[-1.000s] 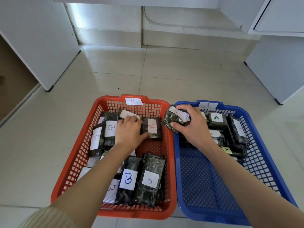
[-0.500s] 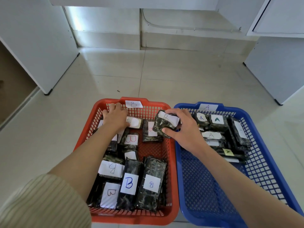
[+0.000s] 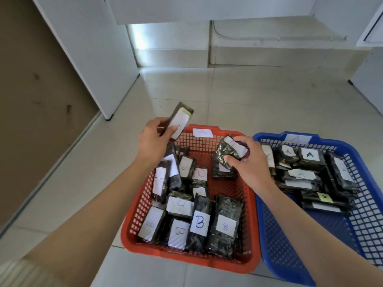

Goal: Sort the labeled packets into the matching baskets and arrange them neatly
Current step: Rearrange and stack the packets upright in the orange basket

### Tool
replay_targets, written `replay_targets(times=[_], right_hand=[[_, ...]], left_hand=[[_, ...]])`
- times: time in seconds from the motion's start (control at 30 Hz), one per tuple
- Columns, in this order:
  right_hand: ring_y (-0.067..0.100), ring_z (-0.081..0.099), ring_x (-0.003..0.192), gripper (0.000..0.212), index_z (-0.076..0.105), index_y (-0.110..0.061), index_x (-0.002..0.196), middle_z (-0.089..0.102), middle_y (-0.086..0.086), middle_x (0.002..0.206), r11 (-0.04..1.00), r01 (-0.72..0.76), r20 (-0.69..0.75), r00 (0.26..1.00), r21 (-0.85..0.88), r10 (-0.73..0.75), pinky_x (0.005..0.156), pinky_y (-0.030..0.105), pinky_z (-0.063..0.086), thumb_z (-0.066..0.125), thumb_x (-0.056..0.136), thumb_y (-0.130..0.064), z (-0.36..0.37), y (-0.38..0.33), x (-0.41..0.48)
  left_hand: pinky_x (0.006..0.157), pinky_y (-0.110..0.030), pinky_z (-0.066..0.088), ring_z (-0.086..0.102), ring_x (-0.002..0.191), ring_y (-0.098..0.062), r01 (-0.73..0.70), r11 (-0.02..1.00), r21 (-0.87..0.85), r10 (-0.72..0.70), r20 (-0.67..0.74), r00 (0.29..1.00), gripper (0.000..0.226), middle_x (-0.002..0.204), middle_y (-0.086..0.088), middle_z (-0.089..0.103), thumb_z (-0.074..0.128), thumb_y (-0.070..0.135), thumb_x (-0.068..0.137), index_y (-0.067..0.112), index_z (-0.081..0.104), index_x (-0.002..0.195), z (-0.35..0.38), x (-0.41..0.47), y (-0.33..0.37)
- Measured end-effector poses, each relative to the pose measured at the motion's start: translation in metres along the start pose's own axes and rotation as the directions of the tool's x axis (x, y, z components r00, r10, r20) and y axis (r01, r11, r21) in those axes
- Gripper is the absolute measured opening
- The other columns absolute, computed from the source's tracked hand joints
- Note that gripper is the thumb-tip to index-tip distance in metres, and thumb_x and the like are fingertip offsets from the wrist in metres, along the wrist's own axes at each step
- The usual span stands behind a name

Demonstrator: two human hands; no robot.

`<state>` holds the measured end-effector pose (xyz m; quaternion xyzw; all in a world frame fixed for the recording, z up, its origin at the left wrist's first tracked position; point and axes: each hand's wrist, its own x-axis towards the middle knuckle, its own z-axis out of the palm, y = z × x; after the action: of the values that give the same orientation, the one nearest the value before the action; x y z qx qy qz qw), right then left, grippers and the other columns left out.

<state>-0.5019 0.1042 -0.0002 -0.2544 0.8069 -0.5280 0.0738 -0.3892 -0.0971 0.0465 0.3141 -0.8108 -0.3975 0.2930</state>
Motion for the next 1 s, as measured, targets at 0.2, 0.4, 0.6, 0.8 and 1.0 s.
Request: replay_targets(times=[0.2,0.4,0.6,0.8,1.0], right_hand=[[0.004,0.052,0.063,0.048,0.054,-0.033,0.116,0.049,-0.01,0.108,1.0,0.011,0.032,0.999,-0.021,-0.01,0.062,0.01,0.042,0.076,0.078,-0.017,0.009,-0.006,-0.007],[0.011,0.052,0.078,0.047,0.054,-0.036,0.113,0.05,-0.001,0.112,0.999,-0.028,0.054,0.998,-0.029,0.029,0.069,0.014,0.041,0.077,0.076,-0.018,0.017,0.002,-0.009],[0.015,0.055,0.088,0.05,0.053,-0.034,0.116,0.049,-0.002,0.111,0.998,-0.015,0.081,0.996,-0.069,0.02,0.073,0.021,0.048,0.077,0.076,-0.016,0.016,0.003,-0.009],[0.02,0.063,0.084,0.052,0.051,-0.041,0.112,0.048,-0.009,0.107,0.998,0.001,0.071,0.997,-0.063,0.004,0.079,0.04,0.054,0.078,0.075,-0.018,0.002,0.003,0.0],[0.015,0.059,0.077,0.051,0.05,-0.039,0.115,0.049,-0.008,0.111,0.989,0.054,0.128,0.991,-0.137,-0.037,0.075,0.028,0.05,0.077,0.076,-0.02,0.001,0.013,-0.001]], left_hand=[[0.062,-0.012,0.046,0.062,0.08,-0.004,0.195,0.965,-0.177,-0.22,-0.139,0.965,0.029,0.099,0.0,0.066,0.061,0.027,0.09,0.01,0.059,0.114,-0.028,-0.027,-0.005],[0.056,-0.01,0.046,0.06,0.083,-0.008,0.125,0.934,0.335,-0.281,0.472,0.835,0.032,0.107,-0.002,0.067,0.066,0.026,0.085,0.014,0.064,0.115,-0.029,-0.056,-0.024],[0.077,-0.026,0.052,0.065,0.081,-0.011,-0.127,0.823,0.553,-0.251,0.556,0.792,0.04,0.093,0.003,0.071,0.064,0.055,0.079,0.018,0.072,0.094,-0.023,-0.042,-0.027],[0.1,-0.041,0.033,0.038,0.125,-0.02,-0.32,0.665,0.674,0.027,0.406,0.913,0.036,0.132,0.001,0.052,0.043,0.038,0.096,0.022,0.053,0.127,0.004,0.007,-0.042],[0.109,-0.056,0.019,0.017,0.133,-0.033,-0.397,0.495,0.773,-0.354,0.597,0.72,0.059,0.143,-0.004,0.033,0.047,0.066,0.082,0.04,0.042,0.135,0.021,0.053,-0.051]])
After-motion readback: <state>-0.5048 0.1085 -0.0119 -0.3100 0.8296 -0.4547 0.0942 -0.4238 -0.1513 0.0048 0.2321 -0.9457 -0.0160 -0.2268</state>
